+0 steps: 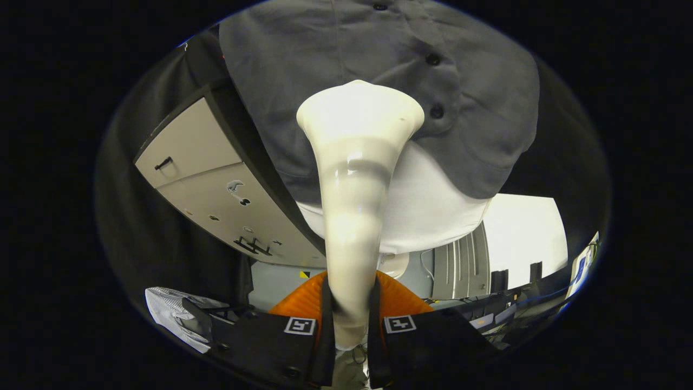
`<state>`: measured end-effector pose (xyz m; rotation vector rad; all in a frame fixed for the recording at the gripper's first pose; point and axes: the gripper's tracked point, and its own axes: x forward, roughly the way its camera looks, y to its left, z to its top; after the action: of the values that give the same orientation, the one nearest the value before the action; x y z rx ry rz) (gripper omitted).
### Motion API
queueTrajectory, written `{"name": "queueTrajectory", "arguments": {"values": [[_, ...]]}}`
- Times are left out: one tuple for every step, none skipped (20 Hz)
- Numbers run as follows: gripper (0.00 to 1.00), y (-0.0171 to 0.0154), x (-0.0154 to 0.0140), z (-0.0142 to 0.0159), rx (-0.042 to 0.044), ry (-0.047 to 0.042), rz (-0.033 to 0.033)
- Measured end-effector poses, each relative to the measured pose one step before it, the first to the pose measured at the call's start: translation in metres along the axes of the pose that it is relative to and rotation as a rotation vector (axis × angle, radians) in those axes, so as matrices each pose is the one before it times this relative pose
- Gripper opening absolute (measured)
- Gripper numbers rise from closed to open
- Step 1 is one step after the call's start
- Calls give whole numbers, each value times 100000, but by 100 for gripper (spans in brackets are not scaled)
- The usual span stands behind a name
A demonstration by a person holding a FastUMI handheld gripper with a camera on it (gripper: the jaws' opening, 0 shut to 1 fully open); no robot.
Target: Iron the clothes twice with a garment steamer, once on the left side and once on the right side.
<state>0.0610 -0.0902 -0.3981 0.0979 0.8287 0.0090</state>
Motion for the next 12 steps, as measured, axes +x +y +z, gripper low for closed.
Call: {"name": "queueTrajectory", "arguments": {"values": [[32, -255, -1394, 1116, -499, -1744, 201], [32, -178, -1547, 985, -143, -1781, 293], [32, -171, -1454, 1307, 176, -2218, 323], [32, -286, -1493, 1458, -345, -2488, 377], [32, -348, -1376, 1691, -430, -2961, -166], [32, -567, -1431, 1526, -1462, -2542, -701], [32, -591, -1181, 1709, -1586, -2857, -749], [32, -402, -1157, 1645, -716, -2619, -445], [32, -254, -1006, 1642, -39, -2622, -56], [32, -243, -991, 1600, 480, -2748, 47], [32, -498, -770, 1519, 57, -2705, -414], [32, -871, -721, 1576, -41, -2689, -1141]]}}
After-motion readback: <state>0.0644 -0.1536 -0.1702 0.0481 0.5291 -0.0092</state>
